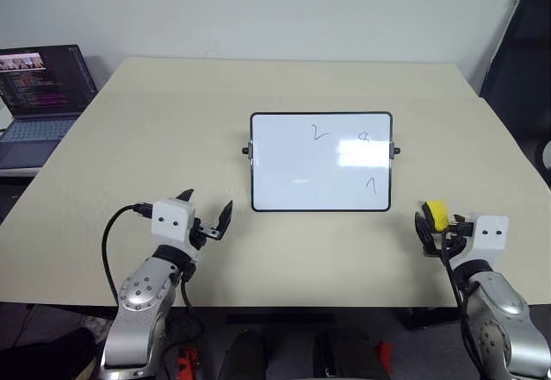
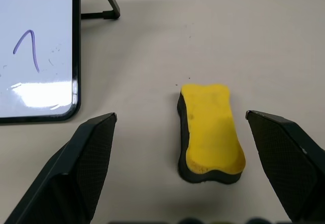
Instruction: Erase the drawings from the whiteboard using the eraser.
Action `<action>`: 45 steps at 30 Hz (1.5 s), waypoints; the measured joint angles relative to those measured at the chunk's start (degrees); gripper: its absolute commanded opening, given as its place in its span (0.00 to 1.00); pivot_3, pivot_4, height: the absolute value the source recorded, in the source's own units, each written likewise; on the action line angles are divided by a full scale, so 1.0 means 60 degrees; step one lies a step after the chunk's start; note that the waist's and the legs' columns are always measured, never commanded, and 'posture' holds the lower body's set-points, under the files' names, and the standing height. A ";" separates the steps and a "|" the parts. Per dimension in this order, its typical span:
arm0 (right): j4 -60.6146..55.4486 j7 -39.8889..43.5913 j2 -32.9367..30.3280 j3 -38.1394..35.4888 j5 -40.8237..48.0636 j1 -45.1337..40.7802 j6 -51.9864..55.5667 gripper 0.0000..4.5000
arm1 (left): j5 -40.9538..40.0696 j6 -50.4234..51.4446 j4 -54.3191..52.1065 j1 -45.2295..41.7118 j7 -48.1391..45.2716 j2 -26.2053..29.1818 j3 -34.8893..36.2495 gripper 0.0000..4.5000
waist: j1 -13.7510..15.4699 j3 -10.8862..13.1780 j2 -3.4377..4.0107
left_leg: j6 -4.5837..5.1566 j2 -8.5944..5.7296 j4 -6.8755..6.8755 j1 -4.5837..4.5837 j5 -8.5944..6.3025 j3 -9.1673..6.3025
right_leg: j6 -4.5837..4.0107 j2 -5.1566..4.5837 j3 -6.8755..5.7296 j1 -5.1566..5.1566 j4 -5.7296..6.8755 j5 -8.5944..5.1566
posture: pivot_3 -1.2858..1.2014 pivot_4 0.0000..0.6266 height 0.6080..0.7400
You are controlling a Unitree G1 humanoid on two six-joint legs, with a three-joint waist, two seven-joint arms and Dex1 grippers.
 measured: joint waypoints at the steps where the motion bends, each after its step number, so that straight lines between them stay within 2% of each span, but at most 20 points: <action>1: 0.0001 -0.0003 0.0000 0.0003 -0.0004 -0.0019 0.0000 0.99 | -0.0001 0.0036 -0.0005 -0.0014 0.0005 0.0004 0.0016 1.00 | 0.0000 0.0000 0.0000 | 0.0000 -0.0001 0.0003 0.0002 0.0000 0.0002 | -0.0001 0.0000 0.0000 0.0000 0.0005 -0.0001 | 0.52 0.24 1.00; 8: 0.0112 -0.0117 -0.0005 -0.0002 -0.0031 -0.0164 0.0000 0.99 | 0.0006 0.0052 0.0065 -0.0482 0.0017 0.0001 0.0005 1.00 | 0.0000 0.0000 0.0000 | 0.0000 -0.0004 0.0007 0.0007 0.0000 0.0004 | -0.0001 0.0001 0.0003 0.0000 0.0026 -0.0002 | 0.52 0.24 1.00; 15: 0.0068 -0.0130 0.0071 0.0084 -0.0021 0.0029 -0.0004 0.99 | 0.0002 0.0049 0.0065 -0.0258 0.0028 0.0001 0.0034 1.00 | -0.0007 0.0001 -0.0001 | 0.0000 0.0000 0.0006 0.0013 0.0000 -0.0002 | -0.0011 0.0003 0.0003 -0.0006 0.0049 -0.0009 | 0.52 0.24 1.00; 33: 0.1142 -0.0151 0.0134 0.0108 -0.0093 -0.0815 -0.0358 0.99 | -0.0063 -0.0031 0.0065 -0.0419 0.0181 -0.0054 0.0117 1.00 | -0.0010 0.0001 -0.0001 | 0.0001 -0.0002 0.0005 0.0029 0.0001 0.0005 | -0.0015 0.0004 0.0005 -0.0003 0.0060 -0.0011 | 0.52 0.24 1.00; 36: 0.1146 -0.0171 0.0024 -0.0062 -0.0091 -0.0825 -0.0382 0.99 | -0.0930 -0.0091 0.0048 -0.0920 -0.0649 -0.0081 -0.0058 1.00 | 0.0029 0.0002 -0.0002 | 0.0001 -0.0006 0.0010 0.0025 0.0002 0.0002 | -0.0016 0.0003 0.0001 -0.0002 0.0061 -0.0012 | 0.52 0.24 1.00; 41: 0.1188 -0.0339 -0.0012 -0.0148 -0.0087 -0.0883 -0.0388 0.99 | -0.2579 0.0541 -0.0139 -0.1786 -0.2830 0.0261 -0.1202 1.00 | 0.0002 0.0001 -0.0002 | 0.0001 -0.0009 0.0006 0.0026 0.0001 0.0019 | -0.0010 0.0006 0.0001 -0.0004 0.0058 -0.0012 | 0.52 0.24 1.00; 45: 0.1274 -0.0528 -0.0012 -0.0402 -0.0067 -0.0979 -0.0305 0.99 | -0.2757 0.1039 -0.0006 -0.2428 -0.4491 0.1264 -0.2505 1.00 | -0.0060 0.0003 0.0002 | 0.0001 -0.0002 0.0000 0.0030 0.0001 0.0010 | -0.0007 0.0025 0.0004 -0.0008 0.0066 -0.0011 | 0.52 0.24 1.00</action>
